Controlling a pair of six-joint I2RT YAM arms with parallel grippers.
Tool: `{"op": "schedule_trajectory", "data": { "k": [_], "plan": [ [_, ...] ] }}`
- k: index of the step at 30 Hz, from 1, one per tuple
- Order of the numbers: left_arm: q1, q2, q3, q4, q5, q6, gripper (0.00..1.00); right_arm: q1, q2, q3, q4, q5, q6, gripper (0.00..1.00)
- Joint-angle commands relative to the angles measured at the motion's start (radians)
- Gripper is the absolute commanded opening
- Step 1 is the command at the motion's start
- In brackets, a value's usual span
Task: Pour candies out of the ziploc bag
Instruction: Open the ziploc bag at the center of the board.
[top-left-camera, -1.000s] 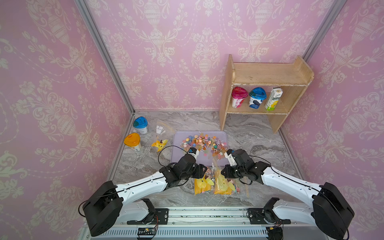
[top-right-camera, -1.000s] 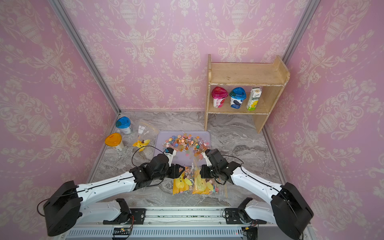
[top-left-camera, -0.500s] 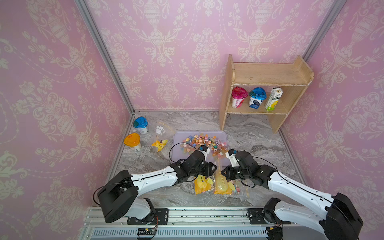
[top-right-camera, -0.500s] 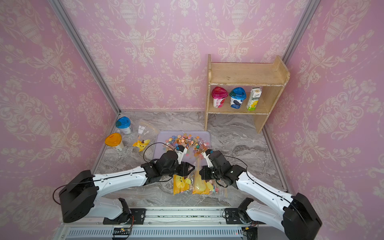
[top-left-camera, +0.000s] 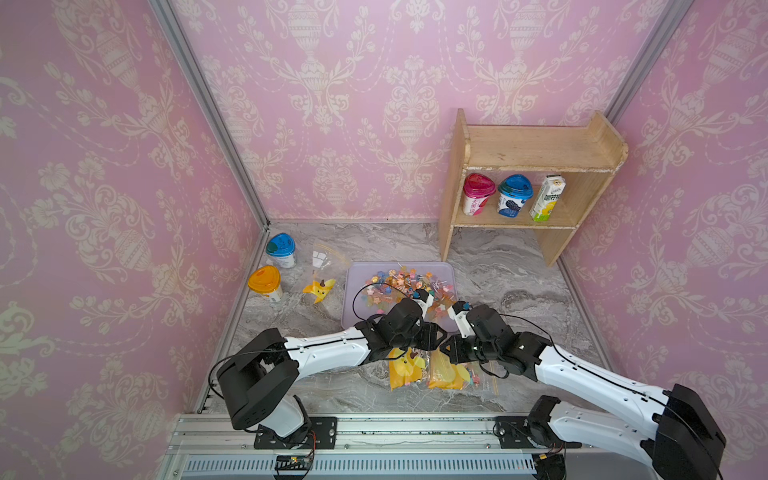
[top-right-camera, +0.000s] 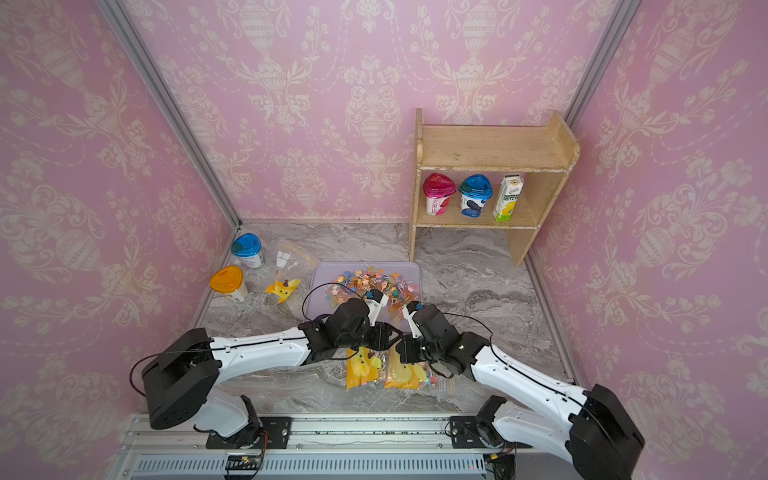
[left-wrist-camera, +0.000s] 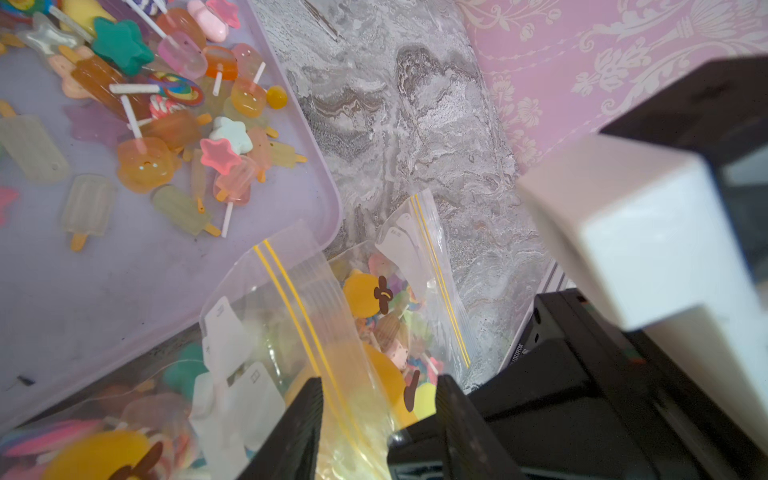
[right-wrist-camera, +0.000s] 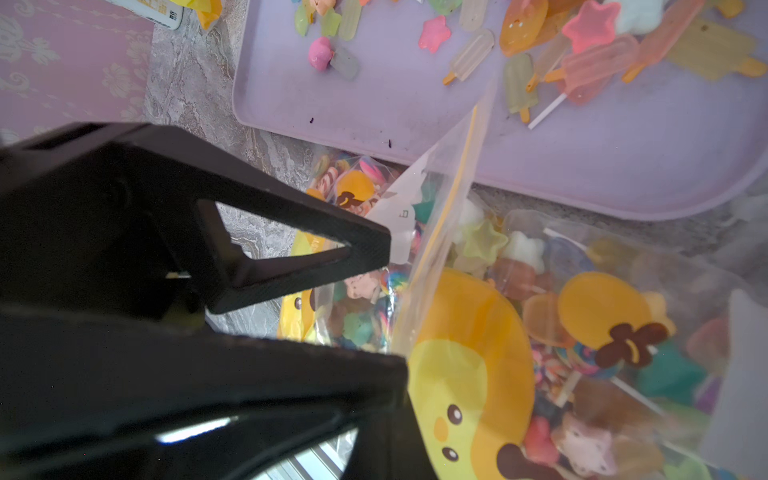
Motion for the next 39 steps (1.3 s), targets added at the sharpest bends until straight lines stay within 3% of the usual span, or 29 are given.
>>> {"op": "schedule_trajectory", "data": {
  "k": [1,18,31,33,35,39],
  "plan": [
    [-0.007,0.021,0.021,0.002,0.023,-0.014,0.42,0.009,-0.031,0.002,0.001,0.014,0.012,0.00],
    [-0.010,0.024,0.028,-0.034,0.010,0.013,0.00,0.010,-0.050,0.003,-0.020,0.043,0.014,0.00],
    [-0.010,0.008,0.051,-0.049,-0.002,0.021,0.00,0.021,-0.035,0.012,-0.023,0.040,0.011,0.11],
    [-0.010,0.014,0.064,-0.067,-0.008,0.023,0.17,0.026,-0.034,0.014,-0.023,0.039,0.011,0.11],
    [-0.010,0.026,0.073,-0.069,-0.006,0.026,0.27,0.031,-0.032,0.018,-0.023,0.042,0.010,0.11],
    [-0.010,0.040,0.083,-0.071,-0.002,0.022,0.35,0.038,-0.027,0.025,-0.024,0.046,0.008,0.11]
  ]
}}
